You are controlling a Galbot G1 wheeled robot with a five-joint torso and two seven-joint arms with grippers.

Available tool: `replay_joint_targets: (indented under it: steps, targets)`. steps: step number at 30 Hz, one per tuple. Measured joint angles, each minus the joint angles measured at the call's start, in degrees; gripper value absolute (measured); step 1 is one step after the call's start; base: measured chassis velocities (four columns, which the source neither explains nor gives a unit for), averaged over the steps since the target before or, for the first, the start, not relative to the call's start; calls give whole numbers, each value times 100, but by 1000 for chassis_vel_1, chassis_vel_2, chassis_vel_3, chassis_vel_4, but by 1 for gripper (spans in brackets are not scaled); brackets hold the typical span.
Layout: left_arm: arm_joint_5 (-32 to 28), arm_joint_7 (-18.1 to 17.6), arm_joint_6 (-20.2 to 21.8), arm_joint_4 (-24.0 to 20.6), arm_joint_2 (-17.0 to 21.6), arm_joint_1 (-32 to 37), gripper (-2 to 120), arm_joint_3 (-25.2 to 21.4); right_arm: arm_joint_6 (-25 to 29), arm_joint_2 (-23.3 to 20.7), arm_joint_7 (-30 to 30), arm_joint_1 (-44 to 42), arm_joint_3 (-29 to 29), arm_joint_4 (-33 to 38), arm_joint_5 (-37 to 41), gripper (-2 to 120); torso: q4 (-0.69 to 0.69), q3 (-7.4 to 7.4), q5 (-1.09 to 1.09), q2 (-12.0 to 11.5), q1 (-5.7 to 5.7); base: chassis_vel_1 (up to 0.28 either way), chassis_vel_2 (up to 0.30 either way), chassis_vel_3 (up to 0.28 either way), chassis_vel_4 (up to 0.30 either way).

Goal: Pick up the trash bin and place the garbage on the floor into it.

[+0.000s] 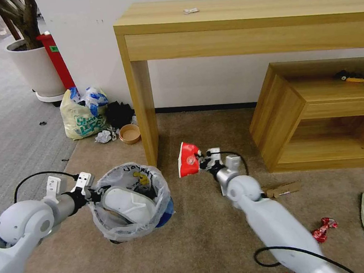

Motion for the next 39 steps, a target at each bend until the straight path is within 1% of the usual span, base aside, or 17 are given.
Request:
replay_joint_targets:
  steps: [1,2,4,6,8,10,13,14,16,18,20,22,24,25,28,32,39]
  targets:
    - [22,38,0,-22,24,-19,0,65,95,-208,-203,-7,46,247,45,2,-1,0,0,0,0,0,0,0,0]
    - [22,38,0,-22,24,-19,0,65,95,-208,-203,-7,46,247,45,2,-1,0,0,0,0,0,0,0,0]
    - [56,64,0,-47,48,-62,0,166,184,-493,-604,45,75,604,172,2,-1,0,0,0,0,0,0,0,0]
    - [73,74,0,-50,52,-71,0,186,192,-538,-685,76,74,676,209,2,-1,0,0,0,0,0,0,0,0]
    - [165,150,0,-62,83,-143,0,288,213,-711,-1090,326,-68,947,352,2,1,0,-1,0,0,0,0,0,0]
    - [175,160,0,-63,89,-155,0,304,216,-726,-1150,378,-102,966,355,2,1,0,-1,0,0,0,0,0,0]
    - [246,351,0,-65,172,-291,0,443,413,-854,-1972,1123,-721,936,-26,2,2,0,-2,0,0,0,0,0,0]
    - [246,351,0,-65,172,-291,0,443,413,-854,-1972,1123,-721,936,-26,2,2,0,-2,0,0,0,0,0,0]
    - [268,424,0,-57,202,-318,0,467,573,-924,-2432,1473,-1111,861,-344,2,2,0,-2,0,0,0,0,0,0]
    - [279,451,0,-52,210,-319,0,467,598,-939,-2560,1555,-1207,852,-423,2,2,0,-2,0,0,0,0,0,0]
    - [356,595,0,-30,251,-319,0,469,774,-976,-3033,1902,-1625,836,-775,2,2,0,-3,0,0,0,0,0,0]
    - [368,624,0,-26,260,-319,0,469,815,-975,-3131,1977,-1715,835,-863,2,1,0,-2,0,0,0,0,0,0]
    - [417,776,0,-12,278,-334,0,470,1039,-906,-3490,2349,-2053,832,-1190,2,1,0,-3,0,1,0,0,0,0]
    - [417,776,0,-12,278,-334,0,470,1039,-906,-3490,2349,-2053,832,-1190,2,1,0,-3,0,1,0,0,0,0]
    - [495,955,0,7,286,-359,0,490,1333,-784,-3785,2874,-2456,769,-1521,2,2,0,-3,0,1,0,0,0,0]
    - [516,1013,0,16,276,-405,0,517,1492,-717,-3955,3207,-2760,689,-1708,2,2,0,-3,0,1,0,0,0,0]
    - [523,1083,0,35,261,-496,0,571,1670,-670,-4146,3365,-3096,587,-1998,2,1,0,-2,0,1,0,0,0,0]
